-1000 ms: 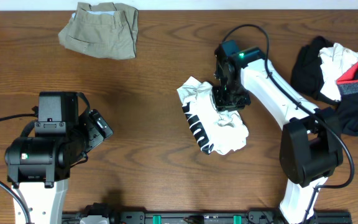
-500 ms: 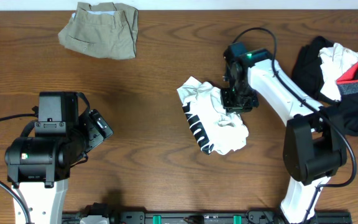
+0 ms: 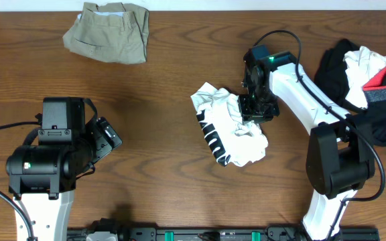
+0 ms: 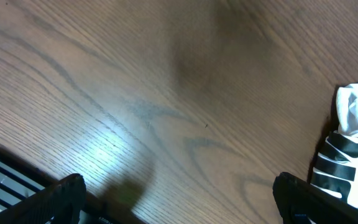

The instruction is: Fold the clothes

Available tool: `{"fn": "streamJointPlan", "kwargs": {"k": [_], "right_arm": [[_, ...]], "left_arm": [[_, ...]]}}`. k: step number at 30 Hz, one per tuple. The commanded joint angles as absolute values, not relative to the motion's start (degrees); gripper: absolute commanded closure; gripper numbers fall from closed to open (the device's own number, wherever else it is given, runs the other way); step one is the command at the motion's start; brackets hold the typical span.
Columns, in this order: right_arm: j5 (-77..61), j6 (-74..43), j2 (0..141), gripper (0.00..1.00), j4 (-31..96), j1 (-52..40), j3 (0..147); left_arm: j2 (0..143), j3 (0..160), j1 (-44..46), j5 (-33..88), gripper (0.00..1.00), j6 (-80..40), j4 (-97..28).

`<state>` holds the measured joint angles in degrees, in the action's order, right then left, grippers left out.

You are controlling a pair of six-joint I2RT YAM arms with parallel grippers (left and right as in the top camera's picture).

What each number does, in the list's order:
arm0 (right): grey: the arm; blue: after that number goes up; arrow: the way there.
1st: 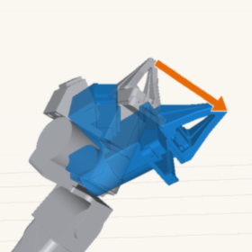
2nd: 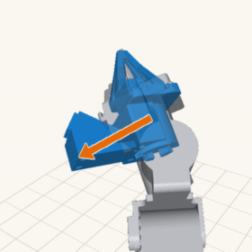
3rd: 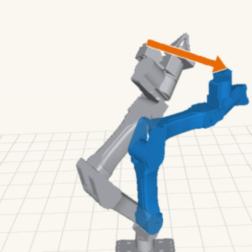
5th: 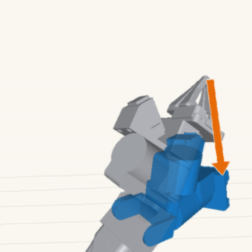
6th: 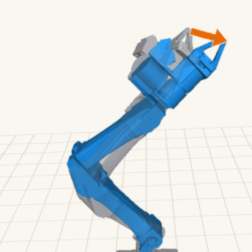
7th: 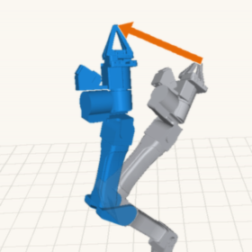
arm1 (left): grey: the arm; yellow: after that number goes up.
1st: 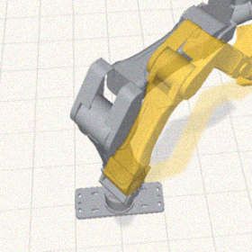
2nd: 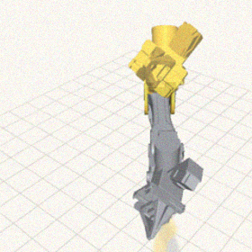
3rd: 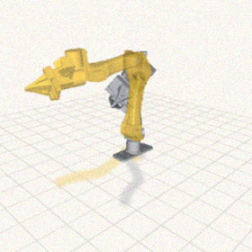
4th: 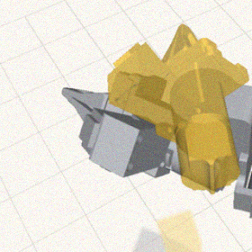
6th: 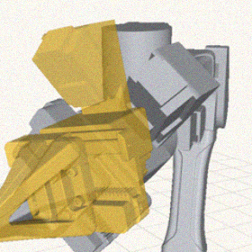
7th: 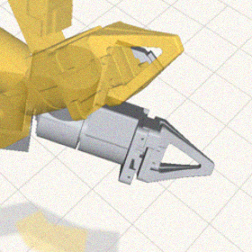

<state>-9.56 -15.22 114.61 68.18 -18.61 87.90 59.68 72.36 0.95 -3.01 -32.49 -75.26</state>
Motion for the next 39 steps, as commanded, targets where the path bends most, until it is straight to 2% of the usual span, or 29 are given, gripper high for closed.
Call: {"fn": "streamJointPlan", "kwargs": {"k": [1,7,13,14,24,39], "right_arm": [[-10.83,-14.48,114.98,0.64,67.48,-19.2,87.18],[-13.61,-14.59,114.98,0.67,62.87,-19.18,83.09],[-13.1,-14.72,114.98,0.92,62.39,-18.79,82.7],[-12.78,-14.76,114.98,0.93,62.57,-18.7,82.87],[-2.5,-17.15,114.98,0.92,69.43,-18.28,89.27],[14.37,-18.44,114.98,0.87,73.78,-18.39,89.54]], "left_arm": [[59.86,72.23,0.67,-3.73,0.02,-31.51,-75.61],[59.86,72.23,0.67,-3.73,0.02,-31.51,-75.61],[59.88,72.23,0.67,-3.73,0.02,-31.51,-75.57],[59.88,72.23,0.67,-3.73,0.02,-31.51,-75.53],[59.88,72.23,0.67,-3.73,0.02,-31.51,-75.37],[59.88,72.23,0.67,-3.73,0.02,-31.53,-75.31]]}}
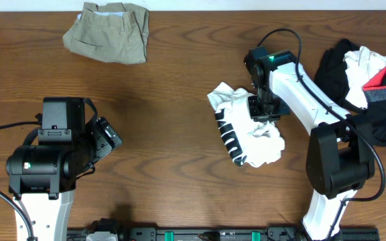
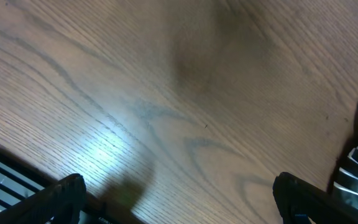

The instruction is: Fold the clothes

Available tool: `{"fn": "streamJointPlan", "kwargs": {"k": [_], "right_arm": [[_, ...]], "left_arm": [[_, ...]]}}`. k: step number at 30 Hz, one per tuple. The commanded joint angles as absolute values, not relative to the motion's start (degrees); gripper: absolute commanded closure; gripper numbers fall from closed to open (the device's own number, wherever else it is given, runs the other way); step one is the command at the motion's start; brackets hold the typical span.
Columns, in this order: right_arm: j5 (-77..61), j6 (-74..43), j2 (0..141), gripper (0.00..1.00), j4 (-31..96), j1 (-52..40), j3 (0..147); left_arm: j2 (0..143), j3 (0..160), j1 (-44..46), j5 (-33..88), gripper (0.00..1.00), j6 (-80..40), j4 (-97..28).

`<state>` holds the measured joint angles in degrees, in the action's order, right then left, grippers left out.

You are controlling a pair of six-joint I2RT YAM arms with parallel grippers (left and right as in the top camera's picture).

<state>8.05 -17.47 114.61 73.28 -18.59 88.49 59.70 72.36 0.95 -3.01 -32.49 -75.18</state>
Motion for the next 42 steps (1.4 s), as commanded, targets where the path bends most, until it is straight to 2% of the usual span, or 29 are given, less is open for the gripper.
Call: {"fn": "streamJointPlan", "kwargs": {"k": [1,10,12,15,17,20,21,22,23,27,29,31,34,38,42], "right_arm": [[15.22,-18.41,114.98,0.86,73.95,-18.46,89.54],[27.09,-20.16,114.98,0.82,73.69,-18.33,89.52],[31.16,-21.78,114.98,0.75,73.67,-18.15,89.52],[35.05,-24.82,114.98,0.73,73.84,-17.61,89.65],[36.8,-26.85,114.98,0.64,74.72,-17.15,90.06],[39.05,-32.25,114.98,0.59,77.47,-16.49,91.9],[39.03,-32.69,114.98,0.53,78.11,-16.43,92.68],[39.03,-32.73,114.98,0.36,78.78,-16.4,93.65],[39.13,-32.67,114.98,0.23,79.5,-16.4,94.7],[39.57,-32.73,114.98,0.21,82.91,-16.4,98.83],[38.94,-33.45,114.98,0.13,84.55,-16.4,100.62],[34.92,-33.15,114.98,0.12,84.9,-16.4,102.65],[23.27,-24.58,114.98,0.26,82.13,-16.58,104.68],[-5.61,-1.96,115.0,0.27,76.25,-16.91,104.92],[-15.05,0.95,115.22,0.27,73.84,-16.88,104.47]], "left_arm": [[59.88,72.23,0.67,-3.73,0.02,-31.53,-75.22],[59.86,72.23,0.67,-3.7,0.02,-31.51,-75.24],[59.86,72.23,0.67,-3.7,0.02,-31.51,-75.42],[59.86,72.23,0.67,-3.73,0.02,-31.51,-75.64],[59.88,72.23,0.67,-3.73,0.02,-31.51,-75.61],[59.86,72.23,0.67,-3.73,0.02,-31.51,-75.61],[59.88,72.23,0.67,-3.7,0.02,-31.51,-75.61],[59.88,72.23,0.67,-3.73,0.02,-31.51,-75.61],[59.88,72.23,0.67,-3.7,0.02,-31.51,-75.59],[59.88,72.23,0.67,-3.73,0.02,-31.51,-75.64],[59.86,72.23,0.67,-3.73,0.02,-31.51,-75.64],[59.86,72.23,0.67,-3.73,0.02,-31.51,-75.61],[59.88,72.23,0.67,-3.73,0.02,-31.51,-75.61],[59.88,72.23,0.67,-3.73,0.02,-31.51,-75.61],[59.86,72.23,0.67,-3.73,0.02,-31.51,-75.66]]}}
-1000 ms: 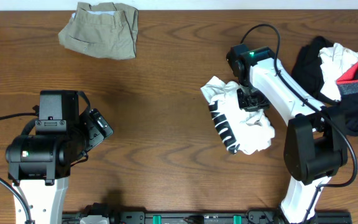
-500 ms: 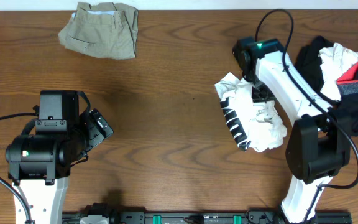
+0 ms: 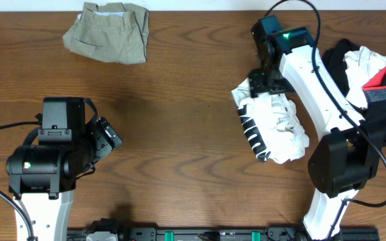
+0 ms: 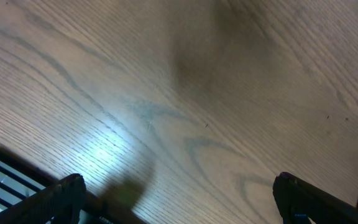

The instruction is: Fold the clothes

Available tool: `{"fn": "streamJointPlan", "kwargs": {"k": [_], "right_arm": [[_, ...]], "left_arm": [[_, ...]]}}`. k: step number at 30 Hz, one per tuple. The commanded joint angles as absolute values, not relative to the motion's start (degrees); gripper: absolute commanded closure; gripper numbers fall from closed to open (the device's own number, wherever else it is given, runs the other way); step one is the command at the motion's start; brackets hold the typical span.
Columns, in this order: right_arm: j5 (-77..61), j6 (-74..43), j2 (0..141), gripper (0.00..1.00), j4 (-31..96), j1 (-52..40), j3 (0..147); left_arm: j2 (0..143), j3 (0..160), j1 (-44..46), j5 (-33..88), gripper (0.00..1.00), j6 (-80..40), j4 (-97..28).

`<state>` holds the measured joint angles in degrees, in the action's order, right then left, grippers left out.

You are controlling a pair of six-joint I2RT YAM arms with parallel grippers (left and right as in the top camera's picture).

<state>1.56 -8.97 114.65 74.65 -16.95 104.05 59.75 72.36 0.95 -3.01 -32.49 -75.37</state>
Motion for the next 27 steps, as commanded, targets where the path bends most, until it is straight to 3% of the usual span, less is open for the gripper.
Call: {"fn": "streamJointPlan", "kwargs": {"k": [1,8,13,22,27], "right_arm": [[-15.09,0.99,115.37,0.28,73.65,-16.88,104.25],[-14.72,1.32,115.74,0.28,71.5,-16.56,100.01],[-5.28,-3.49,115.74,0.34,70.43,-16.05,97.58],[-5.26,-3.53,115.72,0.27,68.1,-16.03,97.62],[-11.11,-3.31,115.79,0.34,68.18,-16.25,97.32]], "left_arm": [[59.86,72.23,0.67,-3.73,0.02,-31.48,-75.66],[59.86,72.23,0.67,-3.73,0.02,-31.51,-75.64],[59.86,72.23,0.67,-3.73,0.02,-31.48,-75.79],[59.88,72.23,0.67,-3.73,0.02,-31.48,-75.42],[59.88,72.23,0.67,-3.73,0.02,-31.48,-75.37]]}}
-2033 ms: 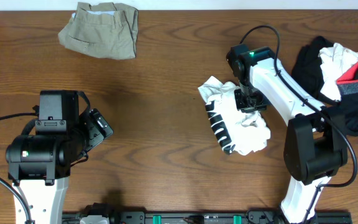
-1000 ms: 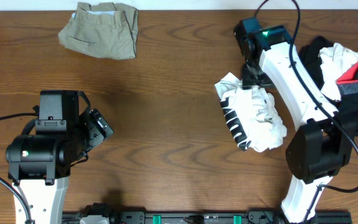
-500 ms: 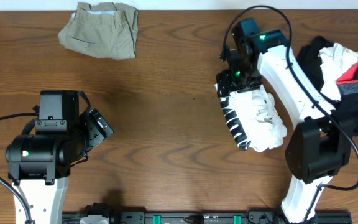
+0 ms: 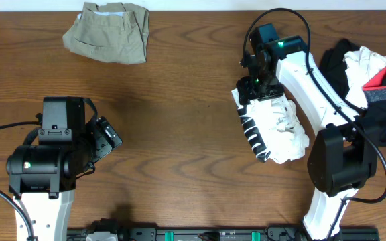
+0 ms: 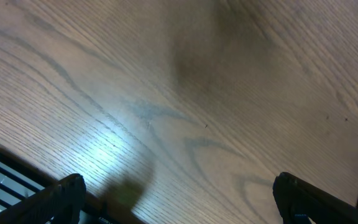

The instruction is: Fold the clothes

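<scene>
A crumpled white garment with black stripes (image 4: 273, 127) lies at the right-centre of the wooden table (image 4: 179, 100). My right gripper (image 4: 253, 88) is down on its upper-left corner and looks shut on the cloth; the wrist hides the jaws. My left gripper (image 5: 179, 198) is open over bare wood at the left, with only its dark fingertips (image 5: 64, 190) showing and nothing between them. In the overhead view the left gripper (image 4: 109, 137) sits far from the garment. A sliver of the garment shows at the right edge of the left wrist view.
Folded khaki shorts (image 4: 108, 23) lie at the back left. A heap of black, white and red clothes (image 4: 370, 73) sits at the right edge, close beside the right arm. A dark rail (image 4: 213, 234) runs along the front edge.
The right gripper has shifted slightly left and toward the front on the garment's upper-left corner, and the wrist has turned. The garment stays in about the same place. The left arm has not moved.
The right gripper first held the bunched white garment near the table's centre. At each later moment the garment lay farther right and more spread out, ending stretched lengthwise at the right-centre. It left the left wrist view almost entirely. The left arm stayed still and open throughout.
</scene>
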Available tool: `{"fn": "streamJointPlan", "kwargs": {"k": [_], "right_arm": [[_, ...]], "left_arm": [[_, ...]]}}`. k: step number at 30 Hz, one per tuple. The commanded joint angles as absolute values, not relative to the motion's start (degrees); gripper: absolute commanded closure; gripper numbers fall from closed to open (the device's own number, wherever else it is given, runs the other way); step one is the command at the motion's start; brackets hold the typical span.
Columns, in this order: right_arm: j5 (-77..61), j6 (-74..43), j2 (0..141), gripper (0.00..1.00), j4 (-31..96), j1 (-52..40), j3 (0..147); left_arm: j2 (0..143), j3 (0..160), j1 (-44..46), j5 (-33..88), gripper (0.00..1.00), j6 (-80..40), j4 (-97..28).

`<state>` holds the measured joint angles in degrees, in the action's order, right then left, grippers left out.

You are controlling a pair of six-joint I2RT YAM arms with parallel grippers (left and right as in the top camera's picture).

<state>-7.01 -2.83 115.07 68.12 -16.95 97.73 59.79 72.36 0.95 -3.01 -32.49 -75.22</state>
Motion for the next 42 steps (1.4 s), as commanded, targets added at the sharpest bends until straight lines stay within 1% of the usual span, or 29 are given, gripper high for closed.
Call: {"fn": "streamJointPlan", "kwargs": {"k": [1,3,5,8,14,19,26,32,34,36,38,42], "right_arm": [[-12.47,-3.33,115.79,0.36,68.16,-16.32,97.3],[-13.61,-4.12,115.81,0.38,68.14,-16.49,97.25],[-13.54,-7.53,116.05,0.39,68.49,-16.58,97.25],[-13.56,-11.22,116.53,0.44,68.53,-16.58,96.84],[-13.78,-15.66,117.4,0.45,67.75,-16.58,93.8],[-13.78,-15.11,117.4,0.45,60.1,-16.51,89.73],[-13.58,-14.15,117.4,0.45,46.41,-16.51,89.56],[-13.76,-14.13,117.38,0.46,39.16,-16.47,89.62],[-12.12,-14.11,116.97,0.46,40.32,-16.29,91.0],[-11.07,-14.13,116.14,0.43,43.51,-15.84,93.47],[-10.5,-14.11,114.5,0.41,49.43,-15.03,97.8],[-10.2,-13.17,111.09,0.42,63.24,-13.15,105.06]], "left_arm": [[59.88,72.23,0.67,-3.73,0.02,-31.51,-75.37],[59.88,72.23,0.67,-3.73,0.02,-31.48,-75.4],[59.88,72.23,0.67,-3.73,0.02,-31.48,-75.42],[59.88,72.23,0.67,-3.73,0.02,-31.48,-75.42],[59.88,72.23,0.67,-3.73,0.02,-31.46,-75.4],[59.88,72.23,0.67,-3.73,0.02,-31.48,-75.11],[59.88,72.23,0.67,-3.73,0.02,-30.74,-74.98],[59.88,72.23,0.67,-3.75,0.02,-30.37,-75.02],[59.88,72.23,0.67,-3.73,0.02,-30.15,-75.02],[59.88,72.23,0.67,-3.75,0.02,-29.98,-75.02],[59.88,72.23,0.67,-3.75,0.02,-29.98,-74.98],[59.88,72.23,0.67,-3.75,0.02,-30.0,-74.98]]}}
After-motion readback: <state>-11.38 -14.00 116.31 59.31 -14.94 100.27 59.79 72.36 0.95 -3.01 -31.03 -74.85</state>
